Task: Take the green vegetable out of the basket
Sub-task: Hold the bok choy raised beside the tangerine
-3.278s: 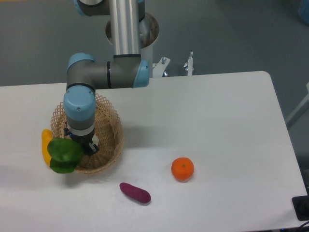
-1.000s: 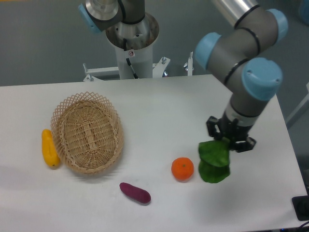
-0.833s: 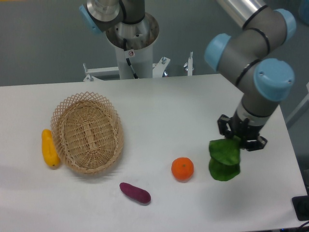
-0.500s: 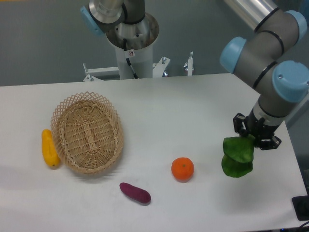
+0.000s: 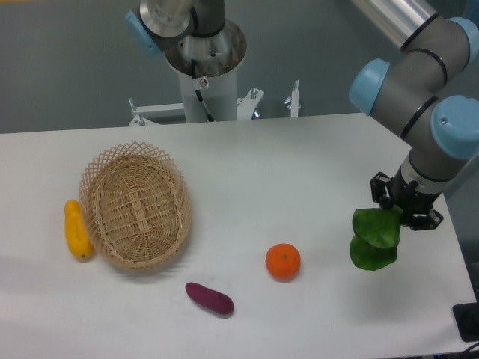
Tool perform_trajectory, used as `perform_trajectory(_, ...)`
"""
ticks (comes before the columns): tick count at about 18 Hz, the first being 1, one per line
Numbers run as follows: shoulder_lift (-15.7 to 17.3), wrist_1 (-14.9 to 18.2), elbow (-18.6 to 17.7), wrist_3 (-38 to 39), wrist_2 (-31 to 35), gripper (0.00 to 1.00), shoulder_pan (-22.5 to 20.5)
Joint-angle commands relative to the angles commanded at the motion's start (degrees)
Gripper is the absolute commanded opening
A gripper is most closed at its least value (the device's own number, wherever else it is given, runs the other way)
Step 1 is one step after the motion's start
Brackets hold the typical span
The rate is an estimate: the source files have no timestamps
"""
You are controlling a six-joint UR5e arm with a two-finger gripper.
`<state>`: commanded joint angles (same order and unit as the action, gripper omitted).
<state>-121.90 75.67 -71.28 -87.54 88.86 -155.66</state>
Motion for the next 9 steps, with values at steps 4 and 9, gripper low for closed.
perform_trajectory(4, 0.0, -0.09, 0.0, 0.35, 0.79, 0.04, 0.44)
perform_trajectory(9, 0.09, -0.09, -0.35, 0.7, 0.79, 0.04, 1.23)
